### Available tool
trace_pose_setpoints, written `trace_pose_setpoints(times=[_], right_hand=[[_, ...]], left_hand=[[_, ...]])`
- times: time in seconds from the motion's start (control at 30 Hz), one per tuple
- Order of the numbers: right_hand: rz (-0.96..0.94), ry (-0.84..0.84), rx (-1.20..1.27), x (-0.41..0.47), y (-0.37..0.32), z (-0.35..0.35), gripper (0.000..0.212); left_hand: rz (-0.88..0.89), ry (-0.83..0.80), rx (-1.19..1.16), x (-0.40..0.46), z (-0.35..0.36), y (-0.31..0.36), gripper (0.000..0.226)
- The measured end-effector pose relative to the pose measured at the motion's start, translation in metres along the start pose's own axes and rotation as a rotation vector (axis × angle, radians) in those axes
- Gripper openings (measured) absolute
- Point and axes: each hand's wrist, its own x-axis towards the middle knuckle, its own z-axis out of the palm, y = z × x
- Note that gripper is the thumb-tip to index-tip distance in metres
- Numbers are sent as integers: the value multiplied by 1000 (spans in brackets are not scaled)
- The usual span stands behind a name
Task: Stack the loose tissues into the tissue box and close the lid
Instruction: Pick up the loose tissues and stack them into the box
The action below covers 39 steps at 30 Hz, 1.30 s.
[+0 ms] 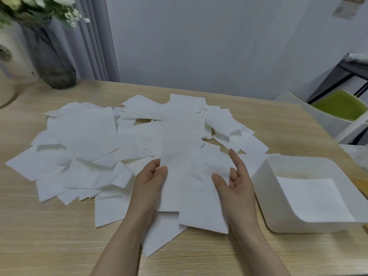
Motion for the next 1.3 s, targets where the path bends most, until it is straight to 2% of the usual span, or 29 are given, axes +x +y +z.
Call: trace_pose_setpoints(times=[0.17,0.43,1.03,1.3], right_hand=[[-26,36,16,3,-2,9,53],[-45,-48,3,11,-5,33,49],[-69,-25,-2,12,-3,41,49],[-17,-3,3,4,-9,32,52]], left_hand=[[14,-11,58,1,2,-2,24],[3,-29,58,3,3,-5,26],[15,-64,63,4,4,-7,25],[27,-11,23,4,4,-7,23]])
